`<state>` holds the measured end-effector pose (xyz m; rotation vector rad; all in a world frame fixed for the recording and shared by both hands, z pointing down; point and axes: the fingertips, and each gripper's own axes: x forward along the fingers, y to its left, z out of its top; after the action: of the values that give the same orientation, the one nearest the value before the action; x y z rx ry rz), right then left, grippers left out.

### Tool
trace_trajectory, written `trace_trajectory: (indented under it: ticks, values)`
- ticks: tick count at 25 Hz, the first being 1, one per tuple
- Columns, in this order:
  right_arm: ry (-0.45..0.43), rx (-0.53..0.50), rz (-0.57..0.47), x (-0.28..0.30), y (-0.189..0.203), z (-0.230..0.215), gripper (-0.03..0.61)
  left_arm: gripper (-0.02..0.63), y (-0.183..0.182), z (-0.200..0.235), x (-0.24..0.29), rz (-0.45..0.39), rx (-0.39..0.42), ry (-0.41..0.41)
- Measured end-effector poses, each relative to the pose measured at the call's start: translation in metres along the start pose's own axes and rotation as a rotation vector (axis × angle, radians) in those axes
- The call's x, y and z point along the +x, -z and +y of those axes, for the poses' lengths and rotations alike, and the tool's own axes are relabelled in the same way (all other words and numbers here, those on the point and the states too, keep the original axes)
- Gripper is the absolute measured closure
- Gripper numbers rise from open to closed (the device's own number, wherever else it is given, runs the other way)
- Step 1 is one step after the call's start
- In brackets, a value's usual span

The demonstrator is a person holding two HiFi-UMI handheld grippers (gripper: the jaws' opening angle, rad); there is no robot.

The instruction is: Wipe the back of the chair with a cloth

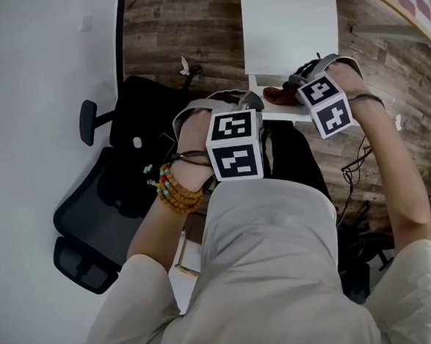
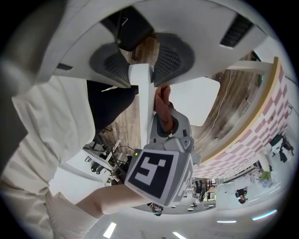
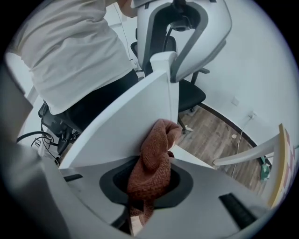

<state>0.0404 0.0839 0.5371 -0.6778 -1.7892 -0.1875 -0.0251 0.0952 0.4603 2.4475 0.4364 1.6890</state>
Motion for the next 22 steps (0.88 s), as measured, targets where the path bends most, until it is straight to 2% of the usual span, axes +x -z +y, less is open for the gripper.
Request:
trace_trajectory:
  ticks: [10, 15, 18, 22]
  values:
    - [-0.016, 0.031, 0.020, 0.034, 0.019, -0.012, 0.500, 0.423, -0.001, 0.002, 0.001, 0.000, -0.002, 0.003]
    - [-0.048, 0.069, -0.065, 0.040, 0.011, -0.015, 0.502, 0.421, 0.000, 0.002, 0.000, -0.004, -0.005, 0.005]
    - [-0.038, 0.078, -0.039, 0.044, 0.020, -0.022, 0.500, 0.420, 0.001, 0.002, 0.000, -0.004, -0.006, 0.006]
    - [-0.067, 0.073, -0.014, 0.054, 0.029, -0.019, 0.500, 0.420, 0.000, 0.002, 0.002, -0.009, -0.010, 0.007]
